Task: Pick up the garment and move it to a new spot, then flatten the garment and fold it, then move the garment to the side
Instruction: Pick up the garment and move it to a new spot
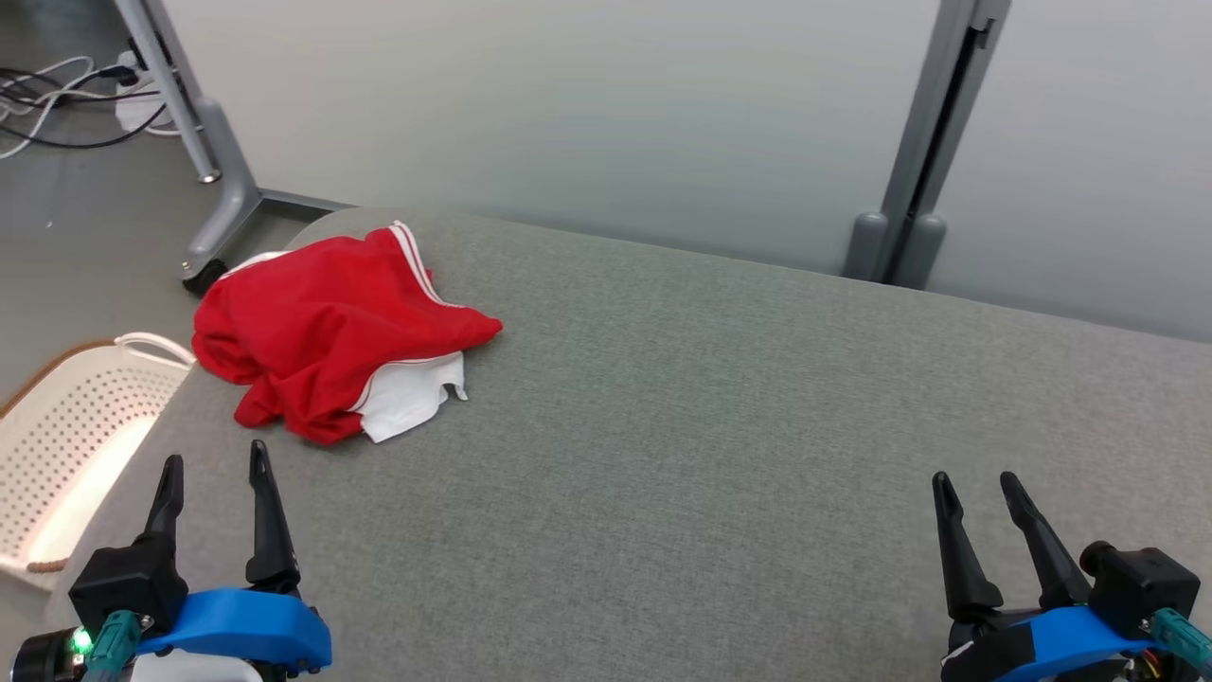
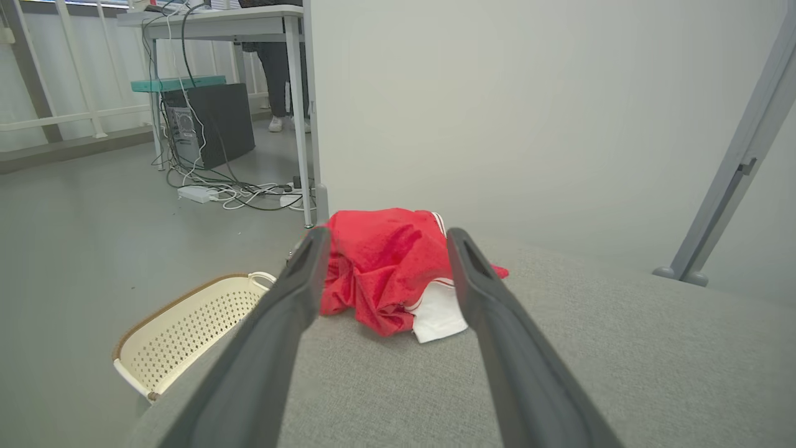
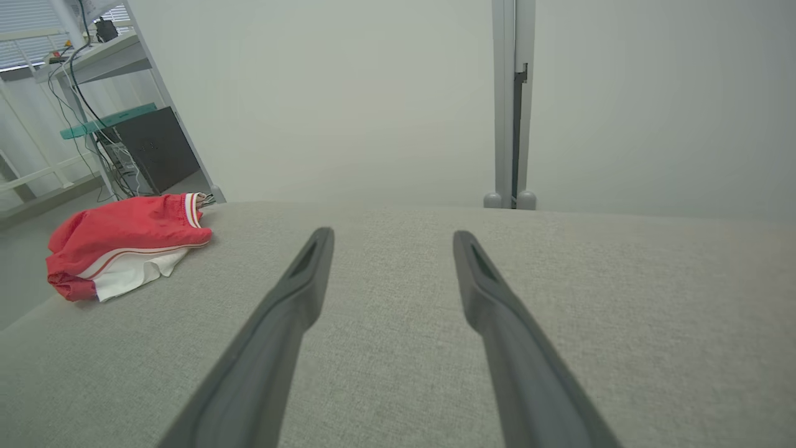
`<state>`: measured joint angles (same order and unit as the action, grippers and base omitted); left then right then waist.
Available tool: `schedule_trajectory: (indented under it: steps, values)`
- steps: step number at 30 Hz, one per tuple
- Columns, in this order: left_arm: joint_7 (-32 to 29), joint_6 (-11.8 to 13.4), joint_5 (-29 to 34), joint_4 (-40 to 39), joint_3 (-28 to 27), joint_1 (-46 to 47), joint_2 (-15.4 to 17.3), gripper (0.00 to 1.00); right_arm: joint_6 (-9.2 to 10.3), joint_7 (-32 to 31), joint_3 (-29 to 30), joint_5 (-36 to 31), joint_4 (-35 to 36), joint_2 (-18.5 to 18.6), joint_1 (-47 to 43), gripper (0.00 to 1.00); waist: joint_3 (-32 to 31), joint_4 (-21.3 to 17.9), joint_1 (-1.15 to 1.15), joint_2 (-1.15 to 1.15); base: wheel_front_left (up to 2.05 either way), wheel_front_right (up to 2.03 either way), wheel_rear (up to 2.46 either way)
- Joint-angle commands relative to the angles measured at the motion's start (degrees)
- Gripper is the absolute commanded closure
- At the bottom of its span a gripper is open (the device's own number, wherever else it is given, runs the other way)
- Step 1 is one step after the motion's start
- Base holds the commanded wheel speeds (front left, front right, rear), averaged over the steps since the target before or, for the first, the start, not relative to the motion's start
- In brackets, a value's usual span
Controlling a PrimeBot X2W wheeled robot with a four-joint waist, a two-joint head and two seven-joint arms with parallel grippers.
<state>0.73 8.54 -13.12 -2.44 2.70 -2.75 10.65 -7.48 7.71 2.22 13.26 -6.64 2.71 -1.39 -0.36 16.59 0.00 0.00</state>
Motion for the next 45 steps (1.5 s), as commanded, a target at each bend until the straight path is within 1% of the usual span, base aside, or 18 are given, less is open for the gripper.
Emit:
schedule_trajectory:
  steps: [1,6,11,16,21,25,30,32,36,40,45]
  values:
    - [0.36,0.15,-0.04,-0.10,-0.04,-0.41,0.35,0.00,-0.03,0.20,-0.07,0.11,0.07,0.32,-0.51,0.00,0.71,1.36,0.00,0.00,0.00,0.00,0.00]
    - [0.74,0.25,-0.07,0.06,0.01,-0.44,0.75,0.00,-0.03,0.36,-0.07,0.22,-0.08,0.33,-0.78,0.00,0.92,4.72,0.00,0.00,0.00,0.00,0.00]
    - [0.97,0.58,-0.24,-0.13,-0.34,-0.89,0.97,0.00,-0.03,0.44,-0.15,0.36,-0.03,0.32,-0.88,0.00,1.12,7.15,0.00,0.00,0.00,0.00,0.00]
    - [1.18,1.04,-0.40,-0.55,-0.76,-1.43,1.16,0.00,-0.03,0.47,-0.36,0.23,-0.22,0.33,-0.71,0.00,1.13,8.36,0.00,0.00,0.00,0.00,0.00]
    - [1.36,1.50,-0.71,-0.72,-1.05,-1.65,1.31,0.00,-0.03,0.46,-0.84,0.37,-0.62,0.33,-0.53,0.00,0.94,8.34,0.00,0.00,0.00,0.00,0.00]
    - [1.69,1.08,-1.29,-0.47,-1.24,-0.50,1.50,0.00,-0.03,0.29,-1.08,0.12,-0.66,0.34,0.01,0.00,1.30,7.25,0.00,0.00,0.00,0.00,0.00]
    - [2.16,0.30,-1.63,1.03,-1.36,4.51,2.50,0.00,-0.03,-0.13,-0.60,-1.63,0.59,0.34,1.22,0.00,3.62,5.09,0.00,0.00,0.00,0.00,0.00]
    - [2.56,-0.18,-1.92,2.24,-1.64,7.65,3.23,0.00,-0.03,-0.54,-0.37,-2.45,1.51,0.32,1.79,0.00,5.25,3.83,0.00,0.00,0.00,0.00,0.00]
    - [3.66,-1.14,-3.02,5.80,-2.39,15.52,3.64,0.00,-0.03,-1.23,0.65,-4.25,3.87,0.44,3.21,0.00,9.43,0.94,0.00,0.00,0.00,0.00,0.00]
    - [4.64,-2.19,-3.60,10.52,-3.05,24.00,5.02,0.00,-0.03,-1.81,1.95,-5.30,6.77,1.67,4.71,0.00,14.05,-2.10,0.00,0.00,0.00,0.00,0.00]
    - [5.03,-3.45,-3.92,17.15,-3.84,34.11,7.66,0.00,-0.02,-2.45,3.27,-5.26,10.07,3.95,6.30,0.00,19.50,-5.42,0.00,0.00,0.00,0.00,0.00]
